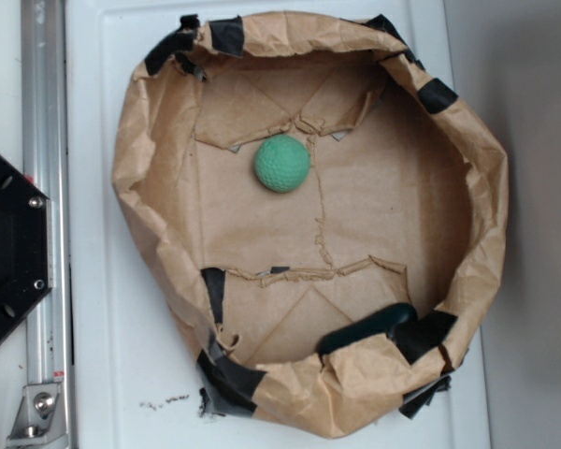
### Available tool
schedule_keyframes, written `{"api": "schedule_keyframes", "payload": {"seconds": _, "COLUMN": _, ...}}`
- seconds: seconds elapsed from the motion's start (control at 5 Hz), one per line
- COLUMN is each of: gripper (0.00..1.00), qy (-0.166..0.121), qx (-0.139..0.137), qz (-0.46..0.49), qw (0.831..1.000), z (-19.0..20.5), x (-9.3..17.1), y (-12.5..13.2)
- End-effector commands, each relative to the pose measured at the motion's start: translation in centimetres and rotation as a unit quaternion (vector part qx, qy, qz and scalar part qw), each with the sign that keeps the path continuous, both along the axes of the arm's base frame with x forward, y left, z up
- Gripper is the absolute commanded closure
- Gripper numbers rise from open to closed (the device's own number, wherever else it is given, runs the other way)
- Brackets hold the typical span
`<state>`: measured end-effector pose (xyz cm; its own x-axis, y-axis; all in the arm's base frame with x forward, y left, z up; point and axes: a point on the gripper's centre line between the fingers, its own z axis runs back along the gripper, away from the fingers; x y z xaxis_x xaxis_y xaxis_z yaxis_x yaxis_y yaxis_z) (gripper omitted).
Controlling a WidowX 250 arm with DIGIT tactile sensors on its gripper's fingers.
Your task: Grab the plastic pickle.
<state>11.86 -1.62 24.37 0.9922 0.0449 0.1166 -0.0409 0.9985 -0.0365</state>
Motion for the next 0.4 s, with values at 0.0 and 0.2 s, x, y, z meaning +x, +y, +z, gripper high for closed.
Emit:
{"api": "schedule_keyframes", "payload": {"seconds": 0.0, "gripper": 0.0, "qy": 0.0, "qx": 0.0, "qz": 0.0, "qw": 1.0, "z": 0.0, "x": 0.0, "y": 0.0}}
{"api": "schedule_keyframes", "payload": {"seconds": 0.2, "gripper": 0.0, "qy": -0.052, "qx": -0.019, "qz": 0.044, "qw": 0.997, "z": -3.4, "x": 5.0, "y": 1.6}}
